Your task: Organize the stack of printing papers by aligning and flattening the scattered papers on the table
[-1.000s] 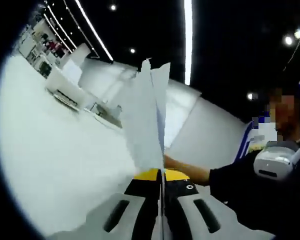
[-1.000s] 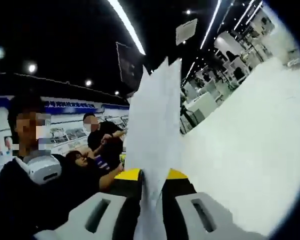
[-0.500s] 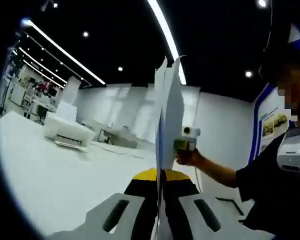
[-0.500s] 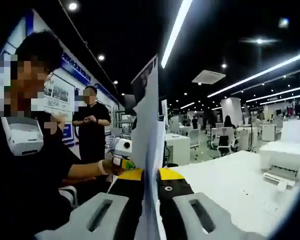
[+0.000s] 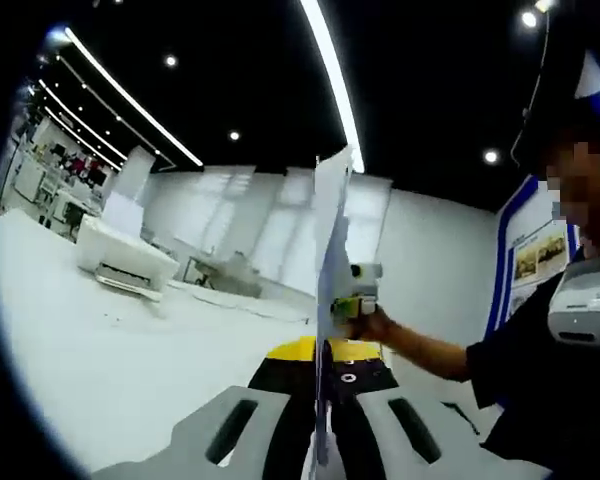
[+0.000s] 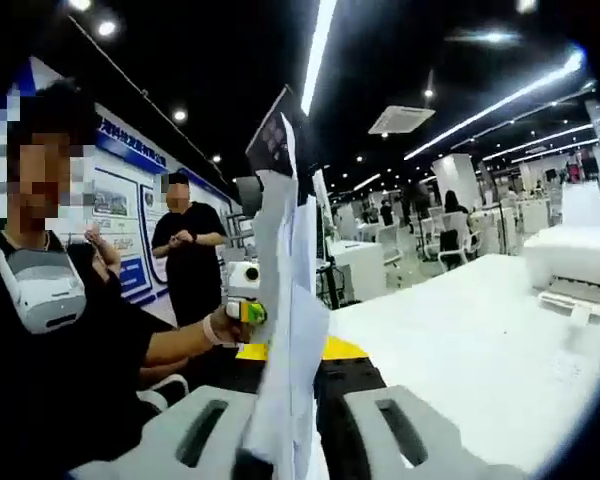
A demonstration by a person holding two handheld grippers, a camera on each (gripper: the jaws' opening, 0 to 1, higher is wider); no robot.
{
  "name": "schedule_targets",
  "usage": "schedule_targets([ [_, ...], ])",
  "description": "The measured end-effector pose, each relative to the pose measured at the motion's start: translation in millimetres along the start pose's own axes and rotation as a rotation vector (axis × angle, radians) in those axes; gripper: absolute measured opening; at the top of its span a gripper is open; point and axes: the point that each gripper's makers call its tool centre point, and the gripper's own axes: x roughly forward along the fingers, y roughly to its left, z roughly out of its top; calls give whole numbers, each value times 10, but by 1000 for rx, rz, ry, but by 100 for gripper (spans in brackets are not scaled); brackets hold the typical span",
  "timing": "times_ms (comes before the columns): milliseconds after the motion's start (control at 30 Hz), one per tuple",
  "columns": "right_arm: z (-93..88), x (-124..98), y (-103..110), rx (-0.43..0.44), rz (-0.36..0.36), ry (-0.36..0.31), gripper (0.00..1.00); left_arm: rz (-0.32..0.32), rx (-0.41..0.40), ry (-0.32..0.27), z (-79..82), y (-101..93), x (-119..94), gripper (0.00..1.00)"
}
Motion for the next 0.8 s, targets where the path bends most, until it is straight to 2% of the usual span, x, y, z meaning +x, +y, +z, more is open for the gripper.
schedule_targets([
  [33,24,3,36,-51,9,-16,16,1,-6,6,-27,20,3,13],
  [67,-71,5,63,-31,24,-10,22,16,-23,24,-92,49,3,21],
  [100,-272,-7,64,31,41,34,22,33,-36,29,-139,92,-3,26],
  [133,-453,-6,32,99,32,69,16,22,-42,37,-192,76,2,21],
  [167,-587,-2,-1,123,39,82,10,-17,-34,48,-233,13,3,11],
  [200,-638,3,-9,103,38,73,5,-34,6,48,-253,-26,16,7],
  [267,-546,-17,-22,87,32,42,0,-22,-7,38,-235,-44,40,6],
  [367,-325,-20,13,101,37,25,0,-39,-28,13,-86,-104,77,6],
  [400,-261,-17,29,100,36,19,0,-41,-25,8,-61,-111,82,6],
  [433,-130,-5,55,64,36,-10,0,-42,11,-10,6,-122,95,6],
  [467,1,8,82,28,36,-38,5,-42,47,-28,73,-132,108,7],
  [533,-226,4,54,76,31,-3,35,-52,18,-5,-69,-115,81,16],
  [567,-340,1,40,100,28,14,34,-57,4,6,-140,-106,68,16],
  [600,-453,-1,26,123,25,32,30,-62,-11,17,-212,-98,54,8],
  [633,-577,8,-26,121,19,42,28,-89,22,-12,-206,-145,44,7],
  [733,-606,24,-35,57,5,18,36,-112,-11,-19,-248,-202,28,6],
  [767,-570,24,-23,46,6,10,42,-115,-8,-20,-245,-210,29,6],
  [800,-498,15,-40,44,-5,-11,52,-126,4,-20,-240,-240,28,6],
])
